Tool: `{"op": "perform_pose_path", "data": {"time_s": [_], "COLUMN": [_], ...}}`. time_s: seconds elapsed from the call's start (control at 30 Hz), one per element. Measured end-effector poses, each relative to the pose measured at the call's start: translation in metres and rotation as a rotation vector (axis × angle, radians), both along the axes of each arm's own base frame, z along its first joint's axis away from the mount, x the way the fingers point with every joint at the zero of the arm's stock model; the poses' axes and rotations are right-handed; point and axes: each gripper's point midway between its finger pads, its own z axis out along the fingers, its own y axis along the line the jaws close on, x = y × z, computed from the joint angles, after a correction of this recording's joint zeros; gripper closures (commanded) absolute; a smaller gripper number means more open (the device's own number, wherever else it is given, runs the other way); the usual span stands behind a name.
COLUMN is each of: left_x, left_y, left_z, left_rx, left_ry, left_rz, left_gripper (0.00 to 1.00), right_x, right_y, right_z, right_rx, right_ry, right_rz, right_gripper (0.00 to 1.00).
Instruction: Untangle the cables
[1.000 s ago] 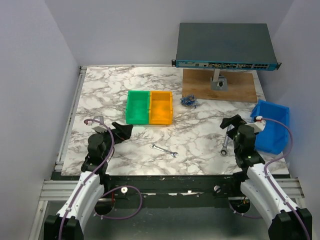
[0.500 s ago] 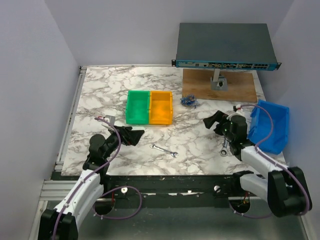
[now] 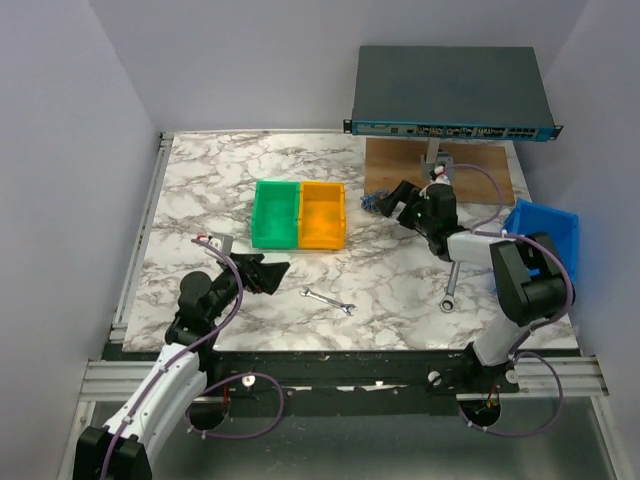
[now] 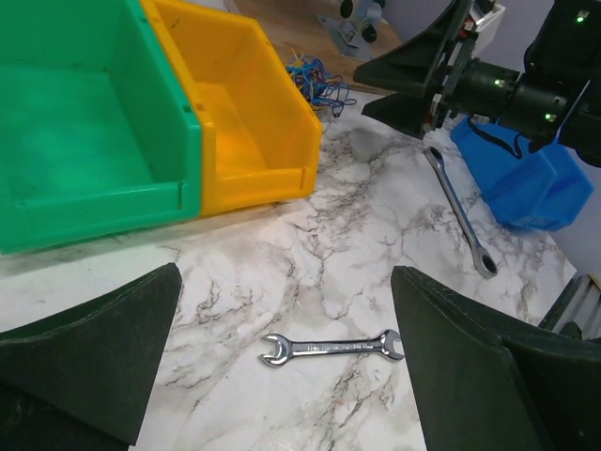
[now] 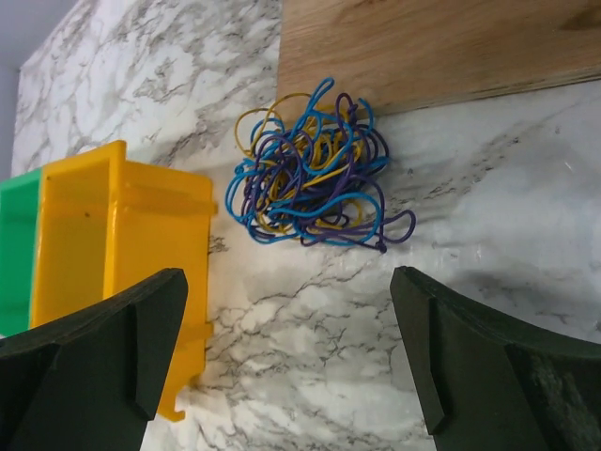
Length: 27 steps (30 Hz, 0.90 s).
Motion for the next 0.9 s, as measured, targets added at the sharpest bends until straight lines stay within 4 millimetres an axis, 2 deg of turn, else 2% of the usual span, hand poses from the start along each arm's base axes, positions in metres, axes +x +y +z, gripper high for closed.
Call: {"op": "perform_pose_path", "data": {"time_s": [0.13,0.23,0.33,0.4,0.43,0.53,0.63,0.8,0.9], "left_x": [0.001,0.002,0.002,0.002,0.002,0.002,0.002,-0.003,-0.007], "left_y": [0.003,0.004,0.005,0.004,0.004,0.004,0.004,-0.006,-0.019], "left_z": [0.005,0.005,0.003,0.002,0.002,0.000,-0.003,-0.009,-0.007], "left_rx": [0.001,0.002,0.005,0.007,0.007,0.011,0.017,0.028,0.044], "left_ry": [-0.023,-0.025,-0.018,-0.015,-0.015,-0.007,0.003,0.024,0.035], "left_rz": [0.019,0.027,0.029,0.028,0.028,0.027,0.022,-0.028,-0.079], "left_gripper": [0.01,0.01,0.01,0.01,0.01,0.02,0.01,0.01,0.01], "right_x": [0.017,0.030,0.039,0.040,0.040,0.038,0.019,-0.025,-0.054], "right_y": [0.007,0.012,0.015,0.017,0.017,0.018,0.014,0.012,0.015], "right_z": [-0.015,-0.025,-0.033,-0.038,-0.039,-0.035,-0.019,0.036,0.058], "right_rx": [-0.013,-0.034,-0.043,-0.052,-0.053,-0.066,-0.068,-0.029,0.002], "right_ry": [0.034,0.053,0.061,0.067,0.070,0.058,0.028,-0.087,-0.139], "right_rz": [-0.031,-0.058,-0.073,-0.069,-0.069,-0.063,-0.054,0.014,0.085], "right_gripper": [0.04,0.24,0.59,0.94,0.99,0.99,0.99,0.99,0.99]}}
